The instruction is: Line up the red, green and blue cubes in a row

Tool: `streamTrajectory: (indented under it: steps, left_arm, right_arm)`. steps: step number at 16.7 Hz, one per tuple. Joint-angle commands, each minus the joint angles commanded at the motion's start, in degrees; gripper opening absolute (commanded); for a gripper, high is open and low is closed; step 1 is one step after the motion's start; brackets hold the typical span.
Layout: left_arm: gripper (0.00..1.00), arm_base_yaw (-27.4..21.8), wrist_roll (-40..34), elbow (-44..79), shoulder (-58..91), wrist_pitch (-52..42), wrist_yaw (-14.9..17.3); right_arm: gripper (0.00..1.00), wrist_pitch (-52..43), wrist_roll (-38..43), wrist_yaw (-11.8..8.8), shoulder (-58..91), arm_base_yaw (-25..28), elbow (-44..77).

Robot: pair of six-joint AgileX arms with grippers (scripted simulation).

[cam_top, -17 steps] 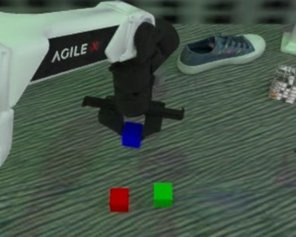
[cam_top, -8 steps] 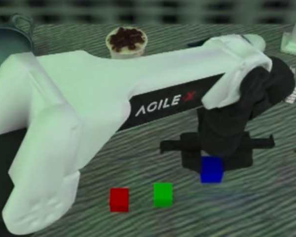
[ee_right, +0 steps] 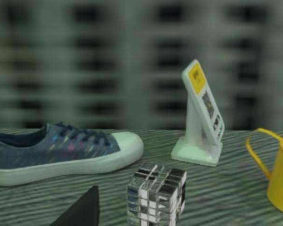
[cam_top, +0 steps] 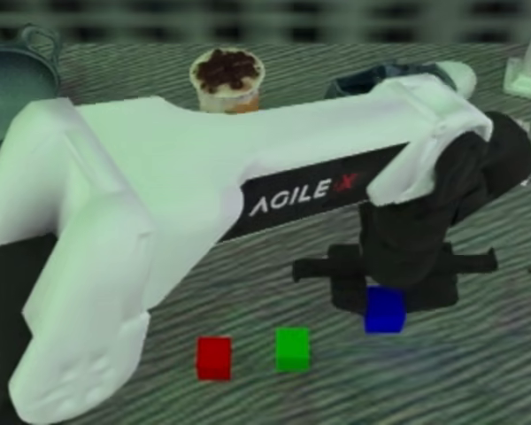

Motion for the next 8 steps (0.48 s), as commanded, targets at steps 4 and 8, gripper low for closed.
streamTrajectory:
  steps: [4, 8]
  left_arm:
    - [0.00, -0.1, 0.0, -5.4, 1.9, 7.0, 0.1]
    - [0.00, 0.0, -0.1, -8.8, 3.2, 11.5, -0.1]
  right_arm:
    - [1.00, 0.0, 0.0, 0.0, 0.0, 0.0, 0.0]
    - [1.00, 0.0, 0.0, 0.0, 0.0, 0.0, 0.0]
